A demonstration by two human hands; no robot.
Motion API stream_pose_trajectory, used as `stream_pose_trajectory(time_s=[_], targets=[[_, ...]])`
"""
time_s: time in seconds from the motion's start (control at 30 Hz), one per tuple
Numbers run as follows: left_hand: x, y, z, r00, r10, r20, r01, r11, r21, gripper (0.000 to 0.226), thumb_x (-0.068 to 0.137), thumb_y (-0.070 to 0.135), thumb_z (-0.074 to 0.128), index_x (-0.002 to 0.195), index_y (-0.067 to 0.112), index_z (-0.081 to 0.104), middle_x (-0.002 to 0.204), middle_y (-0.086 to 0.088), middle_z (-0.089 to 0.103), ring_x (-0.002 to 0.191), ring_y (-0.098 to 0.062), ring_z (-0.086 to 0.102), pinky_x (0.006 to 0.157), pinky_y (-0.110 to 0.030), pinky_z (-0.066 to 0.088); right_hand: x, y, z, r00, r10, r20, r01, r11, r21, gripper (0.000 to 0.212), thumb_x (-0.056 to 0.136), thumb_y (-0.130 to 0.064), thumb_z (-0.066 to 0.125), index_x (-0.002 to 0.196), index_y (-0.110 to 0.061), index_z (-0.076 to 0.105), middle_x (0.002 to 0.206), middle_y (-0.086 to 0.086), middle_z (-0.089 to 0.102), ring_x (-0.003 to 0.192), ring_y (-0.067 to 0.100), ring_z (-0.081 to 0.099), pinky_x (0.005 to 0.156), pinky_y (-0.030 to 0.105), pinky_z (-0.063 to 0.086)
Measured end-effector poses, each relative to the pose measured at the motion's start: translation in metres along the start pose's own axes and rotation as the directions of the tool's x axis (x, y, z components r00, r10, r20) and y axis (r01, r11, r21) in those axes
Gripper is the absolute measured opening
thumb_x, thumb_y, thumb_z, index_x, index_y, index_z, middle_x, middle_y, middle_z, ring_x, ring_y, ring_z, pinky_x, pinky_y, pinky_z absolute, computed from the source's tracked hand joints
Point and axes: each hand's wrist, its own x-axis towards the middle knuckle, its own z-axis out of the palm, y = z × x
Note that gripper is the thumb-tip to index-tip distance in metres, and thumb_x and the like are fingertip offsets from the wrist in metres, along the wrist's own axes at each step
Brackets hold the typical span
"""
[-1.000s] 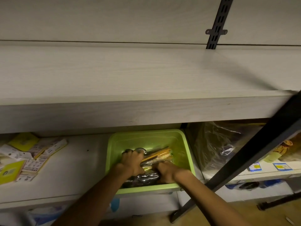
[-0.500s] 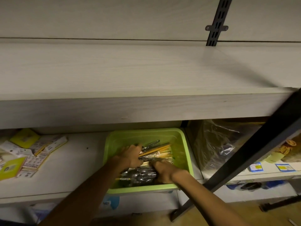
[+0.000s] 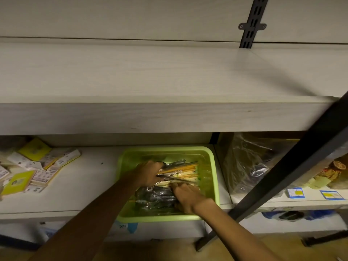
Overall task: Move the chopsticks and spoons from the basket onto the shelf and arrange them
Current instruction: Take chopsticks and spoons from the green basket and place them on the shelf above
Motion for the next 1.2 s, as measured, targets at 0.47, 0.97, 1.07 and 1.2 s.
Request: stream_pose_trajectory(time_s=[0.47,0.97,1.07,1.2], targets=[[-0.017,-0.001,0.003,0.991,-0.068,-0.113,0.057,0.994,-0.098,0.051,0.087,0.031,0.065,0.134,0.018,0.048,0.122,-0.009,0.062,0.103,-0.025,0.062,0.078,-0.03,0.048,-0.008,-0.004,-0.012,0.983,-0.155,-0.1,0.13,0.967,-0.217,0.041,0.091,-0.016,0.06,0.129,-0.009,0.044,0.111,0.018,0.063,0.105,0.037,0.061,0.081,0.041,0.046],[-0.007,-0.006,-0.024,0.989,-0.063,-0.135,0.047,0.992,-0.116,0.048,0.09,0.029,0.061,0.132,0.014,0.044,0.126,-0.011,0.056,0.105,-0.023,0.057,0.08,-0.028,0.045,-0.026,0.002,-0.084,0.982,-0.105,-0.159,0.02,0.887,-0.46,0.031,0.097,-0.008,0.045,0.127,-0.01,0.053,0.125,0.016,0.056,0.11,0.035,0.06,0.081,0.04,0.047],[-0.009,-0.01,-0.031,0.991,-0.064,-0.121,0.047,0.989,-0.137,0.048,0.09,0.031,0.06,0.133,0.017,0.043,0.124,-0.012,0.055,0.097,-0.02,0.055,0.075,-0.026,0.041,-0.031,0.001,-0.089,0.983,-0.077,-0.164,-0.009,0.881,-0.474,0.033,0.097,-0.005,0.046,0.129,-0.01,0.052,0.127,0.016,0.056,0.109,0.035,0.062,0.08,0.042,0.05],[-0.011,-0.013,-0.037,0.987,-0.064,-0.147,0.04,0.986,-0.16,0.049,0.089,0.039,0.06,0.131,0.022,0.042,0.123,-0.011,0.057,0.101,-0.026,0.057,0.081,-0.032,0.047,-0.046,0.005,-0.09,0.983,-0.036,-0.18,-0.043,0.909,-0.415,0.043,0.092,-0.005,0.054,0.133,-0.012,0.043,0.12,0.015,0.06,0.112,0.035,0.059,0.085,0.044,0.048]])
